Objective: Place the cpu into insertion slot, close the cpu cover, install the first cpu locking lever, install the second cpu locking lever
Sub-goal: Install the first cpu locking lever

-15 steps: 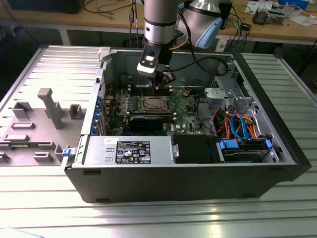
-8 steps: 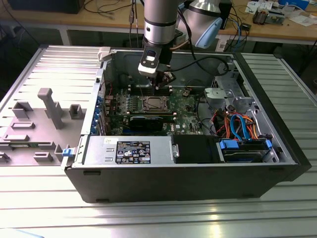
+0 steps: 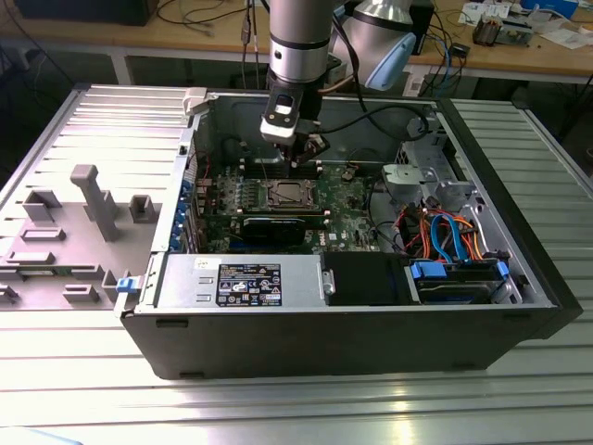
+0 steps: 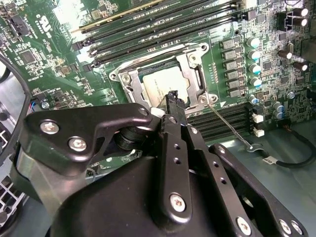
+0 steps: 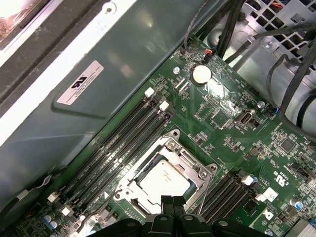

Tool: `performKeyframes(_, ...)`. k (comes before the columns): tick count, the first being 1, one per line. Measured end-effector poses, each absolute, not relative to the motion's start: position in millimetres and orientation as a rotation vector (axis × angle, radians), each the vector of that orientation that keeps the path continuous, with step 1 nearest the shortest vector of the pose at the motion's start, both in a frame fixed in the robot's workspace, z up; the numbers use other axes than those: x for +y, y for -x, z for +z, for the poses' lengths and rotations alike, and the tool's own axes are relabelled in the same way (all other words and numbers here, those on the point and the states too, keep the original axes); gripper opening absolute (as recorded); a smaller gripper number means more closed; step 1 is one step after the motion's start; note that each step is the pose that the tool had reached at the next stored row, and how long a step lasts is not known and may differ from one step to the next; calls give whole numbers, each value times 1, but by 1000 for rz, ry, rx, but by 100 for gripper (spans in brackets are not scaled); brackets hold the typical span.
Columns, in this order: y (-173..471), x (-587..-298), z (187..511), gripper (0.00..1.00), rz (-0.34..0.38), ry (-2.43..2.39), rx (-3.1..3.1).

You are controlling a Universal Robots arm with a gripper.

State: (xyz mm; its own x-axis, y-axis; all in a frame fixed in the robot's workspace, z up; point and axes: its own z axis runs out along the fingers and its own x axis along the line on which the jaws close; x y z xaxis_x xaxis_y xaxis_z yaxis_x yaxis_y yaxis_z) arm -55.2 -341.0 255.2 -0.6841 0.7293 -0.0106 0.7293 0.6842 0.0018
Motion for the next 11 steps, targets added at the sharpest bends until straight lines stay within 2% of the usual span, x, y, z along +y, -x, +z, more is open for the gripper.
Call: performKeyframes(11, 55, -341, 255, 11, -4, -1178, 2901)
